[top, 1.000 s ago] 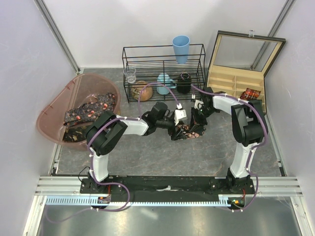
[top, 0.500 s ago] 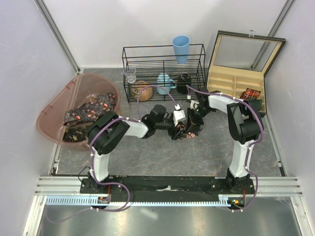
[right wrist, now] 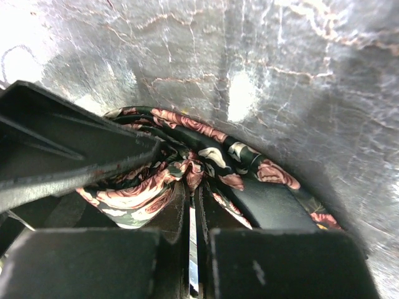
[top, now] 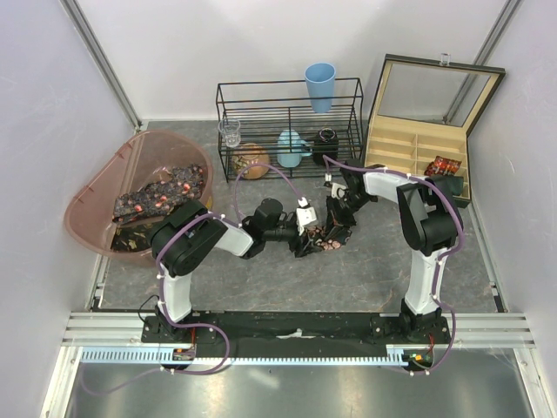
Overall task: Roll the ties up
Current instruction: Roll the tie at the center of the board.
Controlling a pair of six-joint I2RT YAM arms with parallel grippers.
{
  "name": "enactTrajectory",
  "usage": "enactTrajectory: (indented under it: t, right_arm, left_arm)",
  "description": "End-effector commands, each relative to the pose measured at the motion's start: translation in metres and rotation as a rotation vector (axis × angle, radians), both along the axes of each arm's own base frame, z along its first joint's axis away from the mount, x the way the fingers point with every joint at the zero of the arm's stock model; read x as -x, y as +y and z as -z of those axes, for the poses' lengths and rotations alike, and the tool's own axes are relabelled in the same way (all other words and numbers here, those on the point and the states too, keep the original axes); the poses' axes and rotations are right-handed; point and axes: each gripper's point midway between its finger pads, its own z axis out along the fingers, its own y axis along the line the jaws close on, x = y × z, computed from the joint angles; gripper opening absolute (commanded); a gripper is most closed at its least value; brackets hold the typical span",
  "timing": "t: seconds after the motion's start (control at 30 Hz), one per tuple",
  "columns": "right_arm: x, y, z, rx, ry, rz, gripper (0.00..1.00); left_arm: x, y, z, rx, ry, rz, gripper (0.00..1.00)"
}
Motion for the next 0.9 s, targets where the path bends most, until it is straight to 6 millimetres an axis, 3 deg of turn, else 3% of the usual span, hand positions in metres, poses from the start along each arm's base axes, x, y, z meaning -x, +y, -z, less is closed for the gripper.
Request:
enactTrajectory:
  t: [0.0,0.13,0.23,0.37,0.5,0.6,0.77,0.87]
  right_arm:
    - [0.018,-0.044,0.060,0.272,-0.008,-0.075,0.00]
    - [0.019,-0.032,0.057,0.211,0.007,-0.062,0.00]
    - [0.022,-0.017,0.049,0.116,0.026,-0.047,0.00]
    - [0.030,-0.012,0.044,0.075,0.046,-0.038,0.00]
    - [0.036,-0.010,0.040,0.048,0.061,-0.048,0.00]
    - [0.028,-0.009,0.034,0.030,0.045,-0.053,0.01]
    - [-0.006,-0.020,-0.001,-0.030,-0.049,-0.021,0.23]
    - [-0.014,-0.025,-0.027,-0.097,-0.061,-0.018,0.33]
  left_arm:
    - [-0.005,-0.008,-0.016,0.064,-0.045,0.012,0.67]
    - [-0.007,-0.003,-0.011,0.010,-0.051,0.006,0.50]
    - [-0.008,0.002,0.000,-0.074,-0.023,-0.008,0.48]
    - [-0.015,0.008,0.009,-0.200,0.022,-0.043,0.41]
    - [-0.001,0.024,0.026,-0.332,0.112,-0.015,0.37]
    - [0.004,0.027,0.032,-0.393,0.113,0.020,0.32]
    - [0.018,0.039,0.046,-0.543,0.114,0.096,0.24]
    - [0.024,0.043,0.053,-0.620,0.148,0.139,0.24]
